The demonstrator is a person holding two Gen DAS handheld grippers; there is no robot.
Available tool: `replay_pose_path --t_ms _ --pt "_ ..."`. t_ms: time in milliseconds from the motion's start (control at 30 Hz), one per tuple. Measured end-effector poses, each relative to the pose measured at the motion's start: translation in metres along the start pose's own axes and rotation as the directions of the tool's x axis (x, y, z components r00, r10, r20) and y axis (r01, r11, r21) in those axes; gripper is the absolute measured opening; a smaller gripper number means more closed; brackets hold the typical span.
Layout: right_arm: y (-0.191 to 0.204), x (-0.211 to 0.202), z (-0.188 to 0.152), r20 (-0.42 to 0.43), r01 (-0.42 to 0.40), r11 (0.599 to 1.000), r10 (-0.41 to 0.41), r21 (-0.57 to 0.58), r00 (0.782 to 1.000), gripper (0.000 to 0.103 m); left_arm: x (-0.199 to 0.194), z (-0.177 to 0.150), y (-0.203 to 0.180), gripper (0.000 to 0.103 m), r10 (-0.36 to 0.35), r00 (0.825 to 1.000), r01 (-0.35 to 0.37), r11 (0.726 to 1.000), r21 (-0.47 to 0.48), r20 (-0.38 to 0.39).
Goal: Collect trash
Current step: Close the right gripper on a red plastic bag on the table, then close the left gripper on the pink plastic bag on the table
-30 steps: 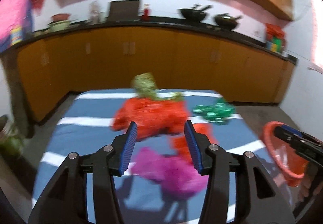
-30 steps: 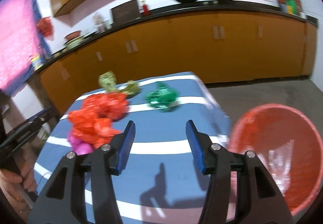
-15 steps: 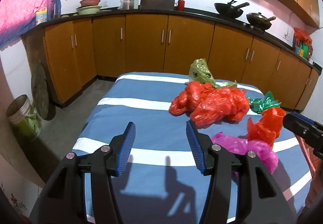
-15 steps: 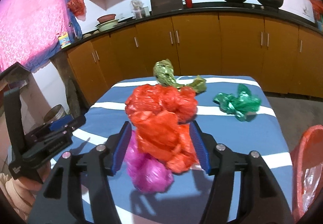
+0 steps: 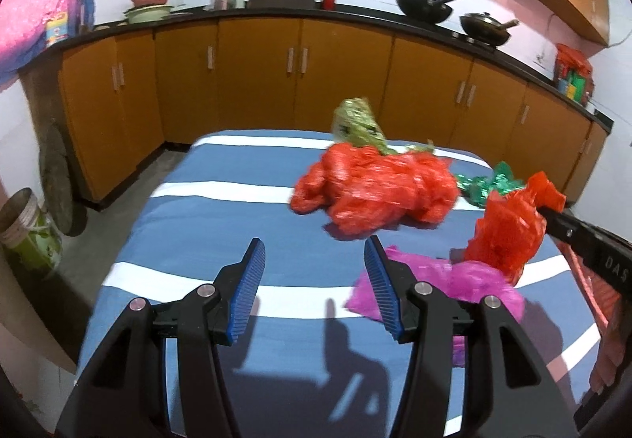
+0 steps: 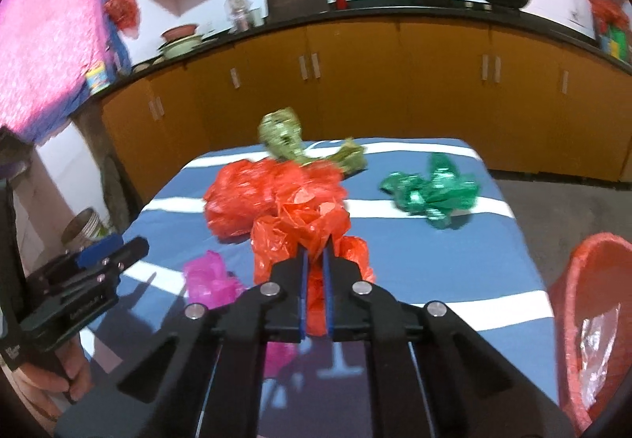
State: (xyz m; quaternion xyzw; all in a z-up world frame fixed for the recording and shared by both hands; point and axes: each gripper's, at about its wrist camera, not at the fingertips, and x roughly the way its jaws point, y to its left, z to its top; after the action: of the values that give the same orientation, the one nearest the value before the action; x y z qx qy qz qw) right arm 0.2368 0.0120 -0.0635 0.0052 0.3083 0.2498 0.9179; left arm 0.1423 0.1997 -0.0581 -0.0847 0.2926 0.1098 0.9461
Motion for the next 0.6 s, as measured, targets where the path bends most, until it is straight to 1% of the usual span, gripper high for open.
replay_pose_path --t_ms 167,267,367,533,600 --pt "-0.030 -0.016 0.001 0.025 0.043 0.998 -0.045 0.055 0.999 0.008 -0.001 -0.001 -0.028 0.060 -0.075 0.997 0.075 0.997 0.030 -0.010" --pt "-0.044 -0.024 -0.001 0.032 0.059 0.995 -0.062 0.078 0.998 0.008 0.000 -0.001 -0.047 0.062 -0.106 0.994 0.108 0.993 0.056 -0.023" --pt "-0.051 -0.028 -0.004 0.029 0.069 0.994 -0.072 0.084 0.997 0.008 0.000 -0.002 -0.060 0.063 -0.140 0.989 0.142 0.988 0.054 -0.038" --pt "-0.056 -0.033 -0.008 0.025 0.077 0.993 -0.079 0.093 0.997 0.008 -0.002 -0.004 -0.075 0.063 -0.162 0.986 0.164 0.985 0.050 -0.051" --pt "-0.058 -0.034 -0.009 0.024 0.078 0.992 -0.081 0.094 0.996 0.008 -0.008 -0.005 -0.078 0.063 -0.172 0.984 0.174 0.984 0.044 -0.037"
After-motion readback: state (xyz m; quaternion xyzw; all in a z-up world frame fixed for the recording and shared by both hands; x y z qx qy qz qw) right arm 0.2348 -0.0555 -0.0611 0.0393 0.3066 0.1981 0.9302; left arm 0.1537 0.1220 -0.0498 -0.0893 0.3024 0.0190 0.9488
